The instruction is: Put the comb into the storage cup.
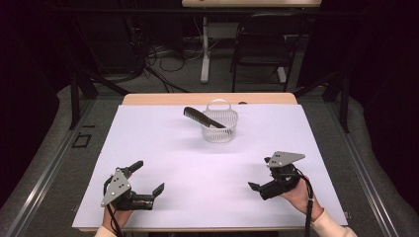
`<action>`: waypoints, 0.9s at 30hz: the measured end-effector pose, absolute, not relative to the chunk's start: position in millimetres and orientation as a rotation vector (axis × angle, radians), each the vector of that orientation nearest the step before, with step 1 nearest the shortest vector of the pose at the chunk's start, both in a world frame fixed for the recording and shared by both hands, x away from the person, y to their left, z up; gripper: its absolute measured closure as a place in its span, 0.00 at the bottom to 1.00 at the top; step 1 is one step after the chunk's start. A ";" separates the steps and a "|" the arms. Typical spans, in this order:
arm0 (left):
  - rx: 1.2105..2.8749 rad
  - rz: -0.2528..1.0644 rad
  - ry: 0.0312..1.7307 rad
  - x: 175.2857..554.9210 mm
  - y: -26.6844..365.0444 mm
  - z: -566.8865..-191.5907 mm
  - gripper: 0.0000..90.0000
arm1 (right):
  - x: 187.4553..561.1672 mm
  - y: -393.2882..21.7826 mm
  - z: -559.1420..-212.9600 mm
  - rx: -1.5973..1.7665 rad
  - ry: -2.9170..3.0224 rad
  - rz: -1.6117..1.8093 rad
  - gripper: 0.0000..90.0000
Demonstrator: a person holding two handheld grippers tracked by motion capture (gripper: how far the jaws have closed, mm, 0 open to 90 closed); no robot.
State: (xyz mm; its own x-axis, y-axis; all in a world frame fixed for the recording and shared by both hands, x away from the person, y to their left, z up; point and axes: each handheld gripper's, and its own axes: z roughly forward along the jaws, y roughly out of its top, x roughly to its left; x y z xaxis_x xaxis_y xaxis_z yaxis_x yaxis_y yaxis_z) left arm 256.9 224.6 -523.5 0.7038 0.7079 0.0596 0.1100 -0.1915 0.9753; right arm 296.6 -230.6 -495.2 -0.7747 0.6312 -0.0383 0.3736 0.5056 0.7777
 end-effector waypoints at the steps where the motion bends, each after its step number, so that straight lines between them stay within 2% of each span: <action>1: 1.705 0.617 0.662 256.7 224.7 -523.4 0.00 | 294.7 -231.1 -496.4 0.840 2.430 1.144 0.00; 27: 1.715 0.624 0.669 256.7 223.9 -523.7 0.00 | 256.1 -254.8 -513.8 0.858 2.271 1.222 0.00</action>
State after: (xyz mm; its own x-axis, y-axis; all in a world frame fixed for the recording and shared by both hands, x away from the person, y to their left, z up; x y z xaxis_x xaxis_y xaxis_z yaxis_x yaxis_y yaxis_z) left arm 256.7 223.9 -523.7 0.6977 0.7133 0.0658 0.1153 -0.2025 0.9725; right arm 256.1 -254.8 -513.8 -0.7208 0.6893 -0.0728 0.3191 0.4233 0.8480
